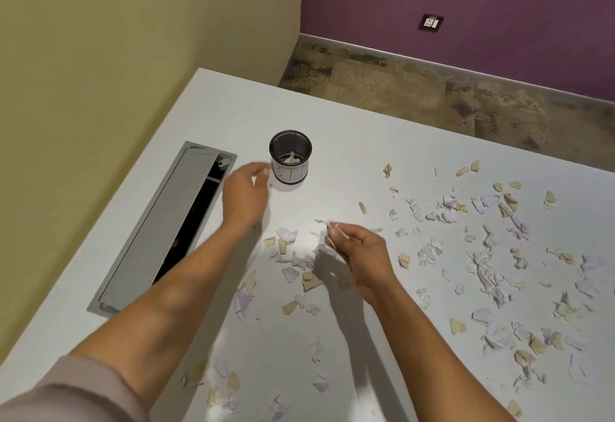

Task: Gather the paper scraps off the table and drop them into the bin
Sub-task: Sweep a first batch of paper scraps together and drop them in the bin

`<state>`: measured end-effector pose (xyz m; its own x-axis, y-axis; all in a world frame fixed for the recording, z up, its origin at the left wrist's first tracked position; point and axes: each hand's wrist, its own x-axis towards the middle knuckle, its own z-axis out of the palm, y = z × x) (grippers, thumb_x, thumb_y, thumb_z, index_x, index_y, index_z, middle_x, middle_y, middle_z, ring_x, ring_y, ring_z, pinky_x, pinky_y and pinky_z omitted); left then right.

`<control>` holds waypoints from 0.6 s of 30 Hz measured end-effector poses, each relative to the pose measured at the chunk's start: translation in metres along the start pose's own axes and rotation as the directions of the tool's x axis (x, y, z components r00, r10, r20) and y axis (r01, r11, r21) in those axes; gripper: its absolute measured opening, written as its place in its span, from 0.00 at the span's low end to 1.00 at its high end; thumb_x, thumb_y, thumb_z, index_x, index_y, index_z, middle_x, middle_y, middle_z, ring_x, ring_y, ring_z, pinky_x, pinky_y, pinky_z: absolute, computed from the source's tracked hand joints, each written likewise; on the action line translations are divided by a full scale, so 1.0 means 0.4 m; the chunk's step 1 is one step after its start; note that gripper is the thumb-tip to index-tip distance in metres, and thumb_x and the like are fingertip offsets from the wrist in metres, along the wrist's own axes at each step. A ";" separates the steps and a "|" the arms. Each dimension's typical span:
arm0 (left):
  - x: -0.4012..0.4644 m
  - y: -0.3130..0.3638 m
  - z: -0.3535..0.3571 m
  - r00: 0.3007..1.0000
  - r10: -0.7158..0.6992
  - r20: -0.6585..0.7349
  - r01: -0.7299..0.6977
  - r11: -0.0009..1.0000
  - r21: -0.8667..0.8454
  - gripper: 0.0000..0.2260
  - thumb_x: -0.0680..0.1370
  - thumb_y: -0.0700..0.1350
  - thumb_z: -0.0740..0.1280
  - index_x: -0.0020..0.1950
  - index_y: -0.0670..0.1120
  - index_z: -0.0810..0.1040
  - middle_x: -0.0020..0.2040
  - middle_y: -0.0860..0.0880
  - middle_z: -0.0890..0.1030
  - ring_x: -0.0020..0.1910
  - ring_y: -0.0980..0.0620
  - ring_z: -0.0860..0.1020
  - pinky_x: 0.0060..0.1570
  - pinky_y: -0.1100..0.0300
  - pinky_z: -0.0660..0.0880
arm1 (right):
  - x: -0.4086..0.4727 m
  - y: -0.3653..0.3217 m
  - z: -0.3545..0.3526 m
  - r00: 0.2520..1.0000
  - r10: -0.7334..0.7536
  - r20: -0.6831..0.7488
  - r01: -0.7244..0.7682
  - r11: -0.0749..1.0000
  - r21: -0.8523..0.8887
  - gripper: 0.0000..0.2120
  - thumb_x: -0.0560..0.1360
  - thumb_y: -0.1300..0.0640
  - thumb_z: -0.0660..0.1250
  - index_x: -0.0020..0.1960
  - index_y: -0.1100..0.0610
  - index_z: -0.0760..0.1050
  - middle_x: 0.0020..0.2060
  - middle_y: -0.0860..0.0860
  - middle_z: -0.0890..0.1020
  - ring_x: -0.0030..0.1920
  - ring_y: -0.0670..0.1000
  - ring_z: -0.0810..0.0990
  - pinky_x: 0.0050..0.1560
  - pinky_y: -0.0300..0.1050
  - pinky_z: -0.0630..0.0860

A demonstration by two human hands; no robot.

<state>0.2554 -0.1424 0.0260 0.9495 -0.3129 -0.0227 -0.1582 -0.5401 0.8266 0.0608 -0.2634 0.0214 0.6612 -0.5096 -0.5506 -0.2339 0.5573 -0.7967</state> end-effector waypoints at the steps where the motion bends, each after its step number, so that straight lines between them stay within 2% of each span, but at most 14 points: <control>1: -0.038 -0.036 0.007 1.000 -0.012 -0.007 0.013 0.999 0.043 0.10 0.81 0.44 0.63 0.59 0.46 0.81 0.58 0.48 0.82 0.55 0.56 0.78 0.55 0.62 0.73 | 0.015 -0.016 0.013 1.000 -0.011 -0.018 0.010 1.000 -0.018 0.08 0.72 0.61 0.74 0.51 0.61 0.83 0.45 0.54 0.87 0.45 0.49 0.86 0.44 0.36 0.79; 3: -0.115 -0.101 0.020 0.999 -0.008 0.033 0.005 0.994 0.105 0.12 0.82 0.44 0.61 0.61 0.44 0.80 0.62 0.47 0.80 0.63 0.48 0.75 0.64 0.54 0.70 | 0.047 -0.050 0.041 0.998 -0.054 -0.040 0.051 0.996 -0.066 0.06 0.72 0.63 0.74 0.49 0.58 0.83 0.43 0.53 0.87 0.43 0.47 0.86 0.43 0.35 0.79; 6: -0.207 -0.194 0.039 0.979 0.130 0.154 -0.169 0.947 0.272 0.14 0.82 0.47 0.59 0.63 0.43 0.77 0.64 0.48 0.77 0.67 0.43 0.72 0.67 0.48 0.67 | 0.104 -0.101 0.084 0.991 -0.128 -0.045 0.120 0.982 -0.145 0.05 0.71 0.65 0.74 0.44 0.56 0.83 0.39 0.51 0.86 0.39 0.47 0.84 0.45 0.38 0.80; 7: -0.234 -0.221 0.047 0.971 0.142 0.192 -0.196 0.933 0.302 0.15 0.83 0.48 0.57 0.65 0.44 0.76 0.67 0.49 0.74 0.70 0.44 0.69 0.69 0.47 0.65 | 0.125 -0.117 0.097 0.989 -0.141 -0.046 0.131 0.975 -0.178 0.05 0.71 0.65 0.75 0.42 0.56 0.83 0.37 0.51 0.86 0.38 0.48 0.84 0.46 0.40 0.80; 9: -0.281 -0.260 0.060 0.968 0.081 0.238 -0.153 0.941 0.301 0.20 0.84 0.52 0.53 0.74 0.47 0.68 0.77 0.51 0.64 0.78 0.50 0.57 0.77 0.51 0.51 | 0.167 -0.144 0.121 0.987 -0.155 -0.046 0.139 0.960 -0.244 0.05 0.70 0.64 0.76 0.41 0.55 0.83 0.36 0.52 0.85 0.37 0.49 0.84 0.50 0.45 0.80; 11: -0.314 -0.284 0.075 0.962 0.080 0.259 -0.156 0.945 0.288 0.24 0.84 0.55 0.49 0.78 0.48 0.60 0.79 0.52 0.57 0.79 0.56 0.49 0.77 0.57 0.41 | 0.205 -0.165 0.141 0.984 -0.169 -0.051 0.144 0.938 -0.316 0.05 0.69 0.62 0.77 0.39 0.54 0.83 0.37 0.53 0.85 0.38 0.51 0.84 0.54 0.50 0.81; 15: -0.330 -0.304 0.090 0.960 0.127 0.250 -0.204 0.927 0.313 0.24 0.84 0.54 0.49 0.78 0.47 0.60 0.78 0.53 0.59 0.78 0.58 0.50 0.78 0.56 0.42 | 0.271 -0.208 0.183 0.972 -0.221 -0.075 0.168 0.885 -0.435 0.07 0.69 0.60 0.77 0.35 0.52 0.81 0.36 0.53 0.85 0.41 0.55 0.85 0.56 0.57 0.80; 18: -0.331 -0.313 0.096 0.962 0.140 0.235 -0.219 0.909 0.354 0.23 0.84 0.54 0.49 0.77 0.46 0.64 0.77 0.51 0.62 0.78 0.58 0.52 0.78 0.54 0.44 | 0.305 -0.240 0.217 0.966 -0.248 -0.073 0.173 0.830 -0.530 0.07 0.70 0.58 0.76 0.34 0.51 0.81 0.38 0.53 0.86 0.45 0.54 0.85 0.55 0.54 0.80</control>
<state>0.1389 -0.0634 -0.0961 0.8275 -0.5601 -0.0387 -0.4472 -0.6992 0.5578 0.2257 -0.3221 0.0523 0.6446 -0.6786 -0.3522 -0.4572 0.0271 -0.8890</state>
